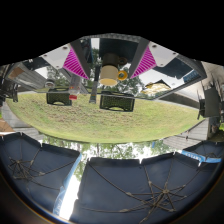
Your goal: Pour water
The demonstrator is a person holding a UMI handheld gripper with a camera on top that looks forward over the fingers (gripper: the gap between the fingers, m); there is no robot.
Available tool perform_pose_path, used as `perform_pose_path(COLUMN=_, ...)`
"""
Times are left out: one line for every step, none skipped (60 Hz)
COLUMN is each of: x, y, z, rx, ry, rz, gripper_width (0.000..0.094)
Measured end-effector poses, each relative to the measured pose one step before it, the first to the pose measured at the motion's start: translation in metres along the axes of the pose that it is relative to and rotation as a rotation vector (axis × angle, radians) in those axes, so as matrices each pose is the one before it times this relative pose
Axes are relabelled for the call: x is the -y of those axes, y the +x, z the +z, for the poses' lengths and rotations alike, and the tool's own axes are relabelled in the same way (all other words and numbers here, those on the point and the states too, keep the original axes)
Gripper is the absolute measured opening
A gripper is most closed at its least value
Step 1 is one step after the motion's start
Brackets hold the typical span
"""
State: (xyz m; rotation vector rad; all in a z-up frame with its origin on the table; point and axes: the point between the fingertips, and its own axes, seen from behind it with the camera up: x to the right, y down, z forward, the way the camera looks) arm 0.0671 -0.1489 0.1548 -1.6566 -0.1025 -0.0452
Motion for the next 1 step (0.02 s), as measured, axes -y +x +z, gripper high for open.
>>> perform_pose_path(x=0.00062, y=-0.00413, z=-0.00071, rx=0.01225, ry=0.00037, rz=0.0072, gripper_width=0.0828)
